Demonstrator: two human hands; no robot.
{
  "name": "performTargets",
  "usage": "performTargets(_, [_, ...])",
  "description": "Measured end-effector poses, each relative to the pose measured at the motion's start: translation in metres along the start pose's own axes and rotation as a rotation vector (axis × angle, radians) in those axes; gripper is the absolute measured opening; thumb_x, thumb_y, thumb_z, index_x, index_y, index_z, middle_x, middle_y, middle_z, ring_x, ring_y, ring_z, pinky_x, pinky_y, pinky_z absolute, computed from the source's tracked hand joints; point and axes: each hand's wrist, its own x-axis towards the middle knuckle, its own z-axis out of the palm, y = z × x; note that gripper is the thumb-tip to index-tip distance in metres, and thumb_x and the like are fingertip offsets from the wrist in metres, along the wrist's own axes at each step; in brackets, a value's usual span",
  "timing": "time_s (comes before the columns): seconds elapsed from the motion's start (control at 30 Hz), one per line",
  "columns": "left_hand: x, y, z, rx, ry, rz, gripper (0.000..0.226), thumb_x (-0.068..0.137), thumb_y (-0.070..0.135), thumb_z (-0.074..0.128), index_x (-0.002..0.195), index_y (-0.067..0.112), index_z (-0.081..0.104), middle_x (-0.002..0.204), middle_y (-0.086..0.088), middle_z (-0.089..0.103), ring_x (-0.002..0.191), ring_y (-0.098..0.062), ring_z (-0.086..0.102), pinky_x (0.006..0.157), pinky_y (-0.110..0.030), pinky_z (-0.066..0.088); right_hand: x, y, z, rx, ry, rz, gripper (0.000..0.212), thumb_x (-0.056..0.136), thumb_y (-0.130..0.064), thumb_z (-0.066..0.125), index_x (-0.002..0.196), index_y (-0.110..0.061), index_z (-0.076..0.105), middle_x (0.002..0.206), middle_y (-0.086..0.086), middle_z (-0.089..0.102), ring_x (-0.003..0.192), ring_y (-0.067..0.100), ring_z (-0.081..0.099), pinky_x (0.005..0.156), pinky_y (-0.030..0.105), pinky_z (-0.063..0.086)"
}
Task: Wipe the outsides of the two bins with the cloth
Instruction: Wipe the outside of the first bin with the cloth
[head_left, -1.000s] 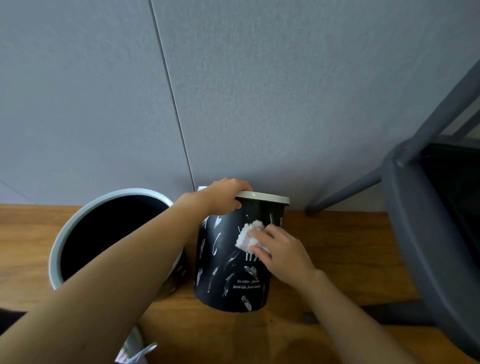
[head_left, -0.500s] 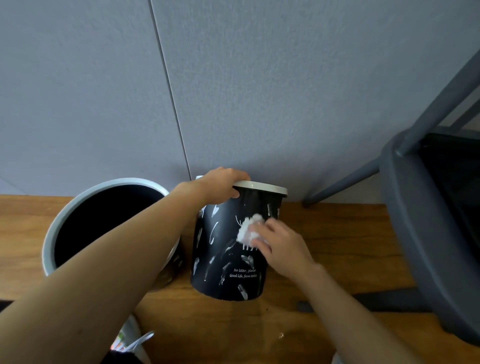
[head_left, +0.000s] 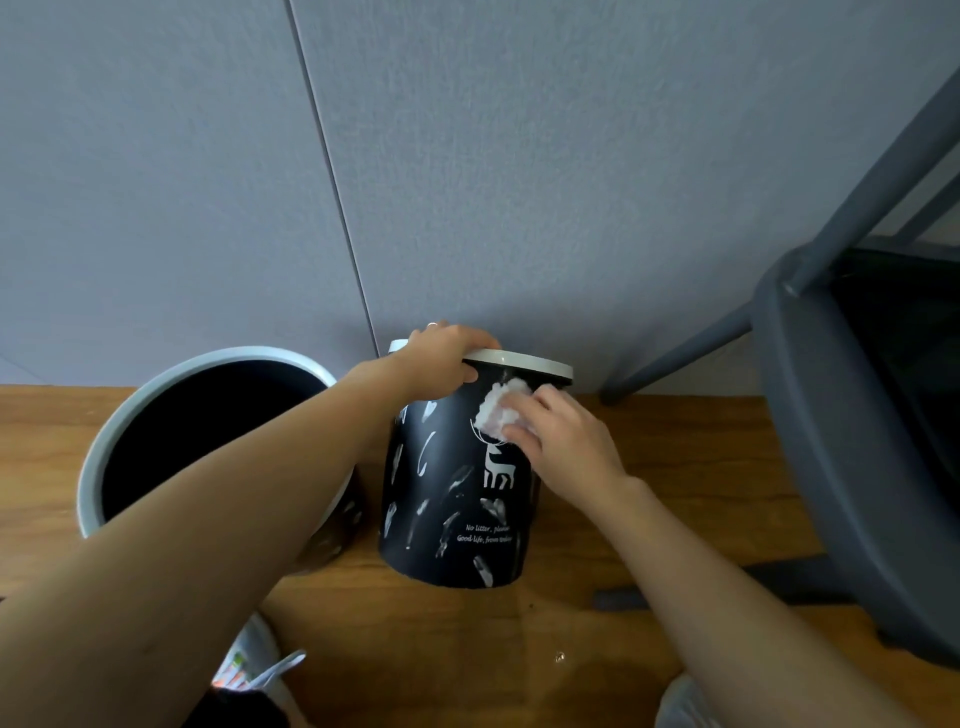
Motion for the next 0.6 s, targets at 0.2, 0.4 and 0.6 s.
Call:
performTargets(0.2, [0.006, 0.000, 0.009, 0.049, 0.015, -0.006, 0.027, 0.090, 0.026, 0.058, 0.116, 0.031, 0.054, 0.092, 0.010, 0.051, 0.108, -0.023, 0.045, 0.090, -0.036, 0.024, -0.052, -0.006, 0.030, 0.033, -0.154, -0.149, 0.026, 0.097, -0.034, 0.050, 0.121, -0.026, 0.057, 0.105, -0.003, 0.055, 0.093, 0.013, 0.055, 0.063, 0.023, 0.051])
performTargets(0.4, [0.008, -0.007, 0.008, -0.035, 0.033, -0.028, 0.026, 0.088, 0.024, 0.063, 0.111, 0.032, 0.056, 0.088, 0.009, 0.055, 0.105, -0.022, 0.045, 0.092, -0.036, 0.025, -0.032, -0.006, 0.028, 0.003, -0.010, -0.087, 0.025, 0.094, -0.029, 0.053, 0.117, -0.024, 0.061, 0.098, -0.002, 0.058, 0.085, 0.014, 0.058, 0.059, 0.022, 0.052])
performTargets(0.6, [0.005, -0.008, 0.008, -0.006, 0.025, 0.002, 0.041, 0.081, 0.024, 0.072, 0.118, 0.028, 0.054, 0.099, 0.005, 0.056, 0.104, -0.022, 0.041, 0.090, -0.035, 0.026, -0.033, -0.009, 0.035, 0.062, -0.056, -0.005, 0.029, 0.100, -0.035, 0.042, 0.127, -0.029, 0.048, 0.109, -0.004, 0.051, 0.092, 0.008, 0.050, 0.065, 0.020, 0.047])
